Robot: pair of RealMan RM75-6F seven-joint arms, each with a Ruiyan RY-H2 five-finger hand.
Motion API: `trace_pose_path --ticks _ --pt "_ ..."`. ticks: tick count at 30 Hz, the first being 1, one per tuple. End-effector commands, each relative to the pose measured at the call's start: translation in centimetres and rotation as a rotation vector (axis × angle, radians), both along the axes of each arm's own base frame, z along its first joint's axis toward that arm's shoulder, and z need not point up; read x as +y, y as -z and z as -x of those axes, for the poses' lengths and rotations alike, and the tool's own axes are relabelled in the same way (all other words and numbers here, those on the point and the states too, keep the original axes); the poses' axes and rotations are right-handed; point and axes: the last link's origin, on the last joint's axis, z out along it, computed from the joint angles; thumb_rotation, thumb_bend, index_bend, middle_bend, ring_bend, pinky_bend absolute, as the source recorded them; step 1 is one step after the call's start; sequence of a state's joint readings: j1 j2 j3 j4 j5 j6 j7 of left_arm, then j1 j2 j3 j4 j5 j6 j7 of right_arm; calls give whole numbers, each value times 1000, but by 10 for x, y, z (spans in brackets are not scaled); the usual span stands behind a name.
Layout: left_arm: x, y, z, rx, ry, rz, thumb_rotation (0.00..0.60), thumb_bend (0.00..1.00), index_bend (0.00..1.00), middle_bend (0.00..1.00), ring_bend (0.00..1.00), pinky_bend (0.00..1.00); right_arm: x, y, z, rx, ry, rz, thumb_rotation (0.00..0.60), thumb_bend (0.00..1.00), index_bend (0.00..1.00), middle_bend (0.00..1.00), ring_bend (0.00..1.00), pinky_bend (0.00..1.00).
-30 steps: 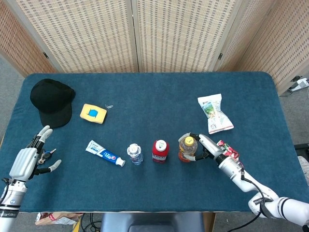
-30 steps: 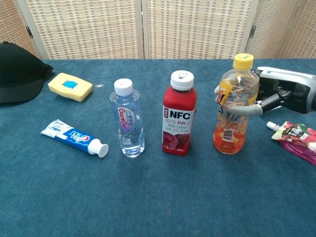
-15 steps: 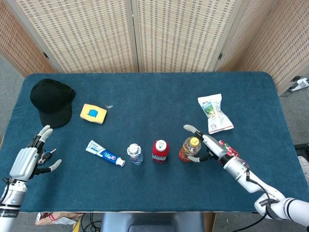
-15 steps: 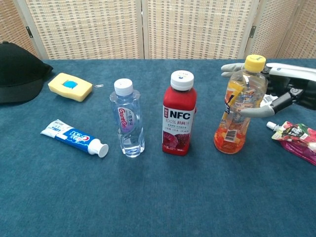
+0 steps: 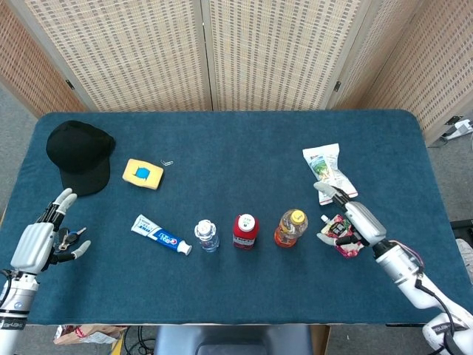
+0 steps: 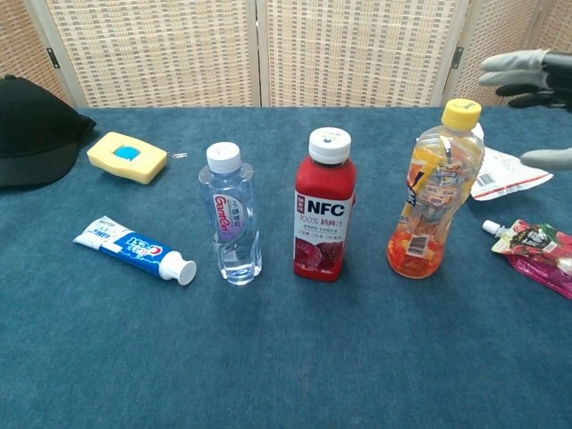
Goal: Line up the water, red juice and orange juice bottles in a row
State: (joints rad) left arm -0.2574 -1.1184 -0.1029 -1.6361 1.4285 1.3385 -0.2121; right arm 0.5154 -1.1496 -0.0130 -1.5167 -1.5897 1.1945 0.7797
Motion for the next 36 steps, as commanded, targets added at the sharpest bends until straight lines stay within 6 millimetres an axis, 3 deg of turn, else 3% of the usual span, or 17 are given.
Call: trace_pose_path --ticks 1,8,15,23,36 --pt "0 -1 2 12 -6 -4 600 205 19 0 34 179 21 -36 8 90 56 162 600 296 0 108 2 38" --pt "-4 1 10 62 -29 -29 600 204 19 0 35 179 52 -64 23 211 172 388 600 333 99 202 64 60" --pt "-11 -2 13 107 -61 -49 600 205 19 0 35 179 86 -67 40 408 233 440 600 334 145 229 93 91" --pt "-21 0 14 143 -90 -60 600 205 19 0 35 176 117 -67 52 467 298 447 600 334 145 229 93 91" --pt "-26 5 6 150 -77 -66 600 205 19 0 35 171 129 -53 52 452 280 414 600 334 145 230 93 91"
